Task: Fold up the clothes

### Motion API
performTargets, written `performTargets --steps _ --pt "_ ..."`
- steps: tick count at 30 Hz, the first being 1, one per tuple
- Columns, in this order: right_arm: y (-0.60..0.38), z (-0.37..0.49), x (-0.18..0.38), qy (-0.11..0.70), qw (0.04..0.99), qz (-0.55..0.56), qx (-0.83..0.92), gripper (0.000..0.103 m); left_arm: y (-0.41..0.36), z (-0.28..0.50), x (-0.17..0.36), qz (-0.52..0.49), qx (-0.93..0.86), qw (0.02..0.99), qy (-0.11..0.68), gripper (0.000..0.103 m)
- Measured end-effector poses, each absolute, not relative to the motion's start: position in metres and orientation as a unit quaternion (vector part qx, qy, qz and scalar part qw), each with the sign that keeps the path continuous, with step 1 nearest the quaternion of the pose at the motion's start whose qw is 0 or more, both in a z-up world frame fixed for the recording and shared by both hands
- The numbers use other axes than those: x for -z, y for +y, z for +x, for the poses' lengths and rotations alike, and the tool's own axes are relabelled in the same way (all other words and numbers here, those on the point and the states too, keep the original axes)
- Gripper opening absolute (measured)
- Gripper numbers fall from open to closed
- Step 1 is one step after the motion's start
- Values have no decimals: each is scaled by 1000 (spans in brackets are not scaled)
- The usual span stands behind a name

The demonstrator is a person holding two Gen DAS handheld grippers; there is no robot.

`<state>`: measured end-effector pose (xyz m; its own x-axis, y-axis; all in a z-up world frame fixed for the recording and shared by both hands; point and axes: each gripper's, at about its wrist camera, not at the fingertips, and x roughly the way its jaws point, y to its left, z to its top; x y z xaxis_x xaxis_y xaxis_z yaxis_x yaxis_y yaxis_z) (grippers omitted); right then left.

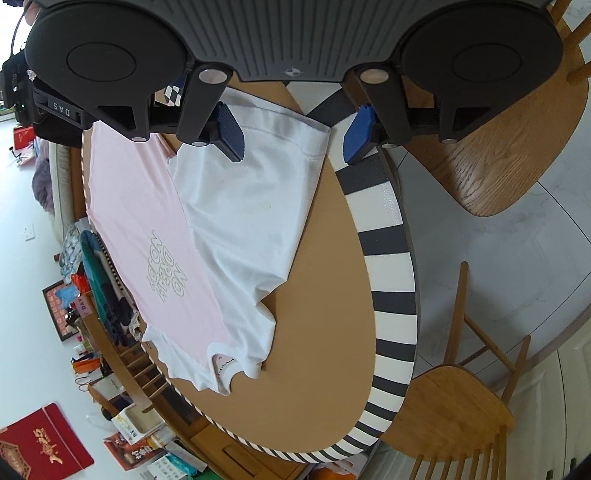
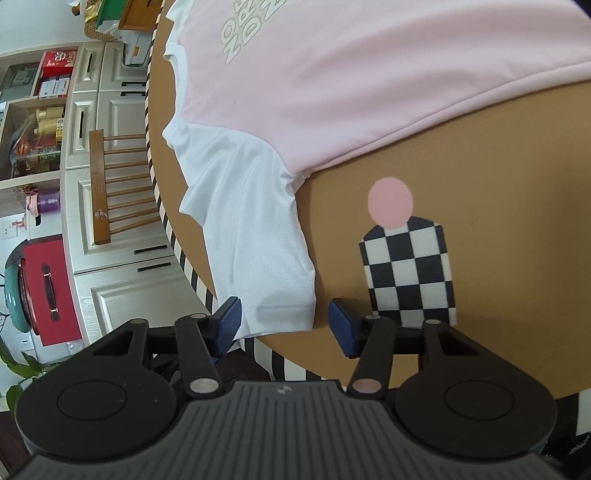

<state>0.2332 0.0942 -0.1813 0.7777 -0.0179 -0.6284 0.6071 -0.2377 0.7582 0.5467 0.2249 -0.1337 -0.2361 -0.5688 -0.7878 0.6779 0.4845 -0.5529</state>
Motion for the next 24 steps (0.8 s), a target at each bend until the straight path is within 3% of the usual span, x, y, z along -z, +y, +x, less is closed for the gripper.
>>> performTargets --steps 3,5,7,14,17,20,21,22,24 --pt "97 239 182 208 596 727 271 31 226 546 137 40 505 609 610 43" --pt "98 240 184 217 595 723 275 18 228 546 140 36 502 608 615 25" --pt "99 237 185 221 591 724 277 12 230 545 141 40 495 615 612 12" --pt "104 233 177 248 606 708 264 3 249 551 142 13 486 609 627 7" --pt "101 226 178 235 596 718 271 4 253 552 143 -1 485 602 635 7" --pt "96 216 177 215 584 730 285 20 252 551 143 3 493 599 631 13" --pt "94 214 178 212 580 733 286 31 251 551 143 3 492 599 631 16" --pt "93 213 179 209 576 737 286 34 250 551 144 1 493 598 632 22" --pt "93 212 180 200 571 745 282 43 247 551 145 -3 492 597 634 24"
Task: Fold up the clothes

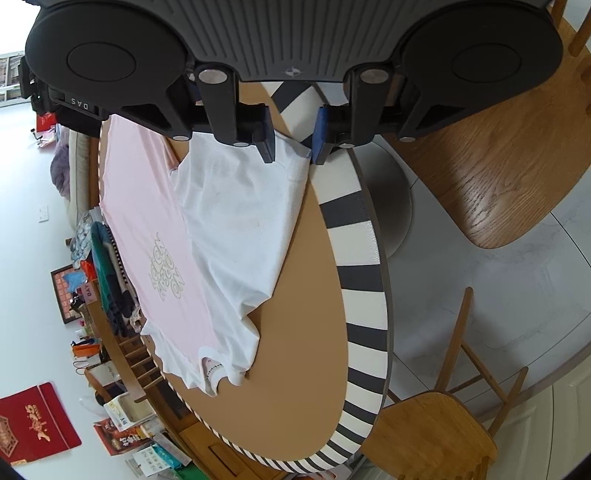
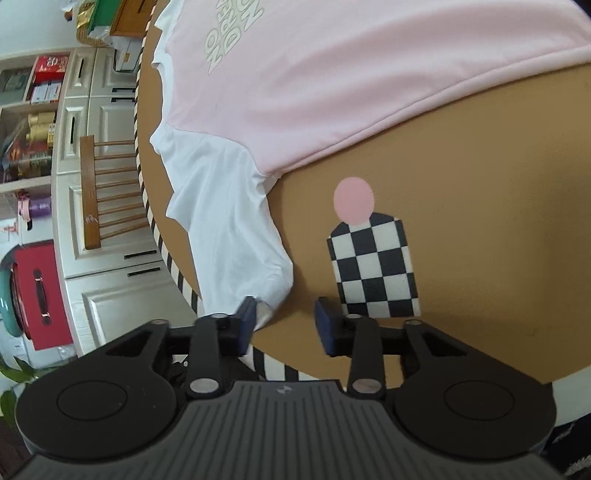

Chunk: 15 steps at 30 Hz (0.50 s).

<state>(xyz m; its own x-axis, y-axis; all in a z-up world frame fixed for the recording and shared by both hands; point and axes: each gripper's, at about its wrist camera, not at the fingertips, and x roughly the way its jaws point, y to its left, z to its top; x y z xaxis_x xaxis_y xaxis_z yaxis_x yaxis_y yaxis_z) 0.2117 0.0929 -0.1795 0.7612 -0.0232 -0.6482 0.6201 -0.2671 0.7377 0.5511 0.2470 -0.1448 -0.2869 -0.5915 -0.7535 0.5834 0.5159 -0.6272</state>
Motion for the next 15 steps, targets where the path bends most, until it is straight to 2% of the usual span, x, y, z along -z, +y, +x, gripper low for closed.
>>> performTargets --steps 5,7,9,10,13,15 --pt "89 212 184 190 566 753 278 44 240 553 148 -14 490 592 640 28" --pt "88 217 187 197 574 746 275 37 239 553 150 -20 489 587 645 28" --pt "87 222 190 204 581 740 272 9 238 553 153 -29 488 582 650 27" --pt "88 222 192 206 582 738 271 3 238 553 154 -32 487 580 652 22" --pt "91 221 188 211 594 728 268 3 239 552 156 -29 486 582 652 7" --pt "92 220 178 220 611 715 257 3 242 550 154 -29 491 584 646 5"
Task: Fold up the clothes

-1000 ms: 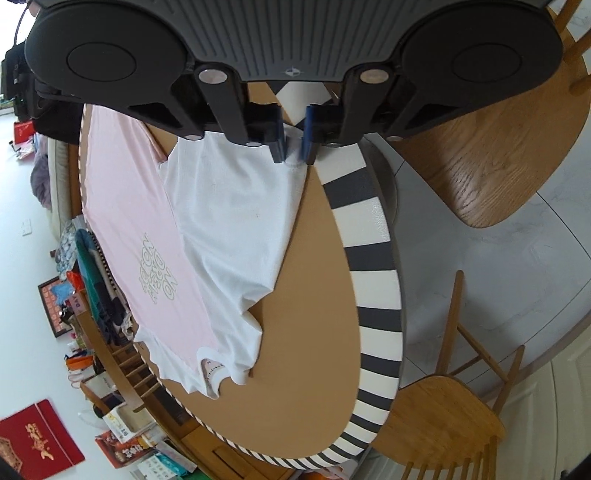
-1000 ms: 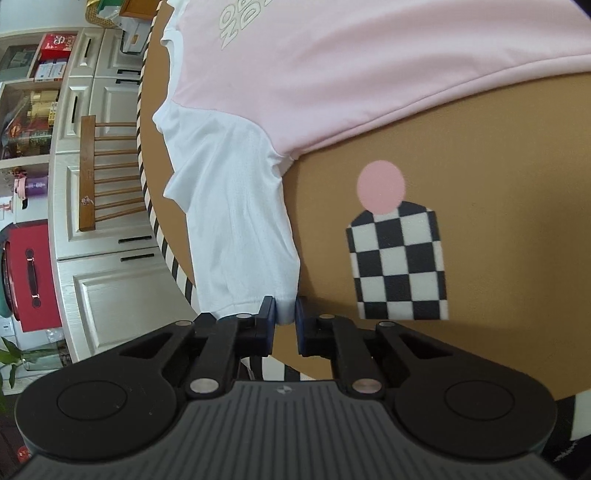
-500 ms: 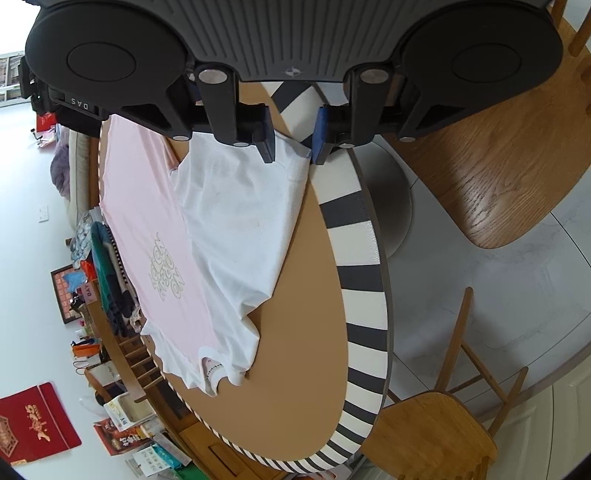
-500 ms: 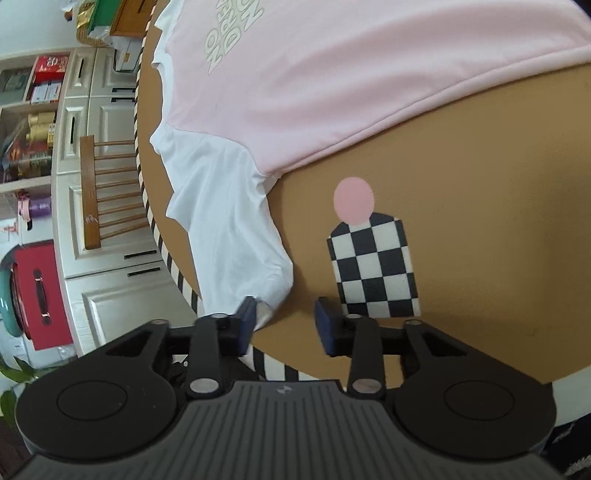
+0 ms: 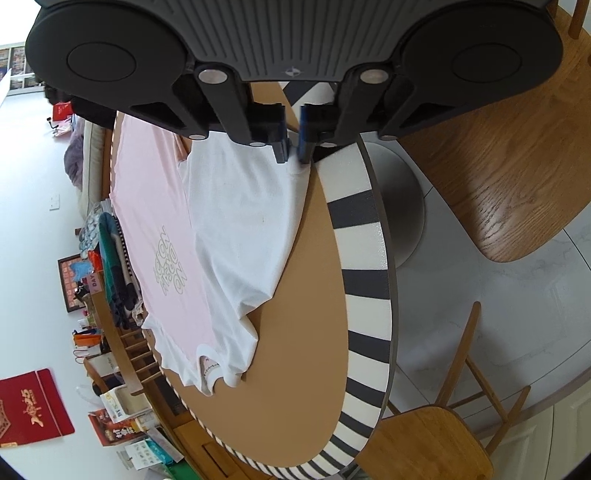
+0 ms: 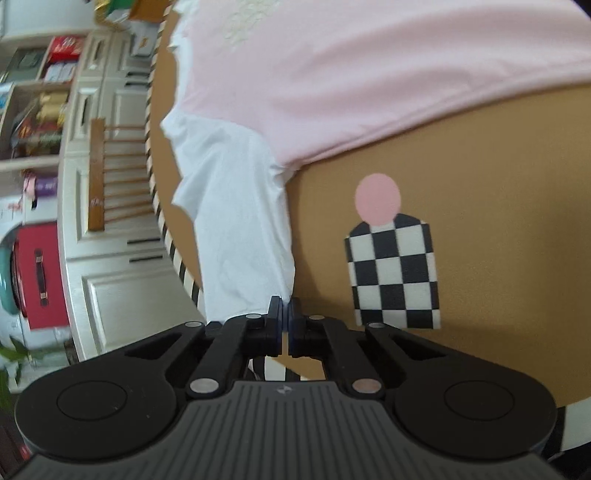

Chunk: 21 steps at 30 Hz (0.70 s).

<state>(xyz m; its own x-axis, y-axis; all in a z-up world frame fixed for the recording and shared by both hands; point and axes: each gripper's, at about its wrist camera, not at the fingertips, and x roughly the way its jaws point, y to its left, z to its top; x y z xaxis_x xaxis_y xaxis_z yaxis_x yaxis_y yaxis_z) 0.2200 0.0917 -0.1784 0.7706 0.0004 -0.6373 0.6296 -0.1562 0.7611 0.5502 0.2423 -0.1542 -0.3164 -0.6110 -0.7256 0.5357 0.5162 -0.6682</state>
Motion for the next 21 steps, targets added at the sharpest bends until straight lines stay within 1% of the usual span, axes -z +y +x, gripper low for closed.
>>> performTargets --steps 4,8,11,17,21 --pt "94 216 166 225 622 710 242 2 252 550 146 -44 492 590 639 3" --pt "88 208 154 195 621 722 235 3 255 558 126 -83 497 595 626 3" --pt "80 203 142 166 620 733 227 3 240 560 106 -103 511 600 606 3" --pt "45 190 138 104 599 760 229 3 163 550 66 -121 549 604 565 3" --pt "6 179 154 71 571 778 252 3 92 537 62 -108 554 609 558 3"
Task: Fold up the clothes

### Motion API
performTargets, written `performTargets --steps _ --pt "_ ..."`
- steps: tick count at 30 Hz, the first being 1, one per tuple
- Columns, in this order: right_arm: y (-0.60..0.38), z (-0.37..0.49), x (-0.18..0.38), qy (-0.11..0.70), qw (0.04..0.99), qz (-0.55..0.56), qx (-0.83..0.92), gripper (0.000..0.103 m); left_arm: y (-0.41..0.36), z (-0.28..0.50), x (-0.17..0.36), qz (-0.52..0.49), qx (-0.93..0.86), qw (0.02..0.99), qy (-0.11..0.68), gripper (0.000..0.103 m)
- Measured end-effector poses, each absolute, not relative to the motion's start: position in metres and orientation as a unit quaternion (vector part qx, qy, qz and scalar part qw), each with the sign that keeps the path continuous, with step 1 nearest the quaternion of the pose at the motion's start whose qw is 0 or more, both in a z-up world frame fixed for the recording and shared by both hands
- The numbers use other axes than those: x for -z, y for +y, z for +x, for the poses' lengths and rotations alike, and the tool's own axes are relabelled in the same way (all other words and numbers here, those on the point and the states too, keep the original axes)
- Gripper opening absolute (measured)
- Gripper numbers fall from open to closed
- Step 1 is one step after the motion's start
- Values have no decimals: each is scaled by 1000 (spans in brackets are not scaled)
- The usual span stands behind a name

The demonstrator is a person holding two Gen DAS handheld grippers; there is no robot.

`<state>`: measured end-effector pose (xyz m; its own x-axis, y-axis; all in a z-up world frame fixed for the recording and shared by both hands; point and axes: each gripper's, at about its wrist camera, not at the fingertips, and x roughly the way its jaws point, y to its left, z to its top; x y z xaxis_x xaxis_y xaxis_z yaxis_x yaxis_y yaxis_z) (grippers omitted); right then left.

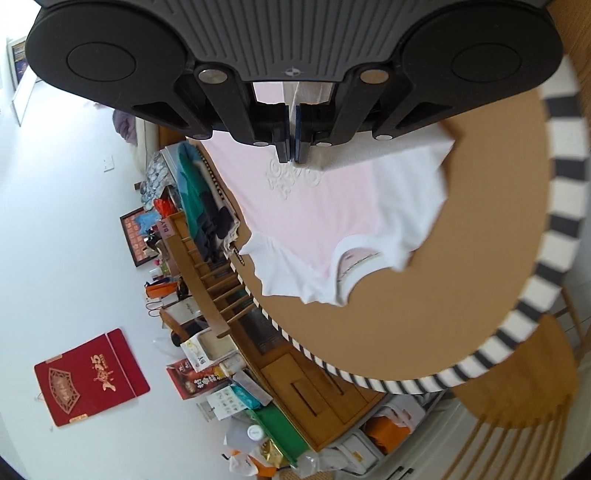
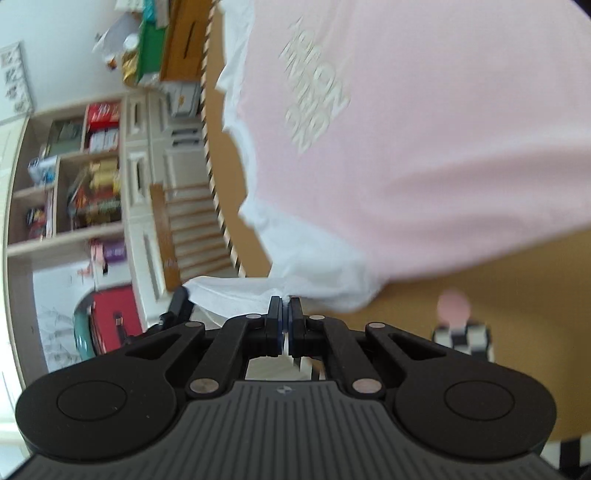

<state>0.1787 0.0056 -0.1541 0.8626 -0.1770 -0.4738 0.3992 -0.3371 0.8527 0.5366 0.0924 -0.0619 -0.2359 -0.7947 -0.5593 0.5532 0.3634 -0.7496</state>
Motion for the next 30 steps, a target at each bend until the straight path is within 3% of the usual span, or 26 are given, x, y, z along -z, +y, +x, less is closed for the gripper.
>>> performTargets --steps 5,7,8,9,11,14,16,19,24,28,29,30 --pt "-41 178 180 65 557 774 293 5 9 519 91 -41 526 636 563 3" --pt "-56 180 190 69 555 772 302 13 -13 517 108 -18 509 640 575 3" --pt "-61 180 194 70 547 777 304 26 -21 517 117 -7 502 642 579 3" --pt "-65 178 199 69 540 781 306 45 -27 516 121 6 498 646 578 4" --pt "-71 169 200 56 539 781 309 59 -31 518 123 19 499 655 567 19" --pt "-77 159 174 73 614 713 332 52 -11 527 103 -5 515 677 526 42" --pt "-75 164 155 104 675 648 336 45 8 530 89 2 524 695 492 49" --pt "-66 190 135 161 753 555 315 25 28 518 88 61 543 694 469 49" --pt "-45 254 133 257 820 431 275 25 34 488 116 200 543 700 418 44" --pt "-37 267 138 335 825 337 308 24 41 491 126 221 520 717 408 40" --pt "-38 262 140 338 822 330 319 17 47 495 126 225 514 721 407 40" --pt "-41 256 141 338 820 325 328 17 51 499 126 227 507 725 408 40"
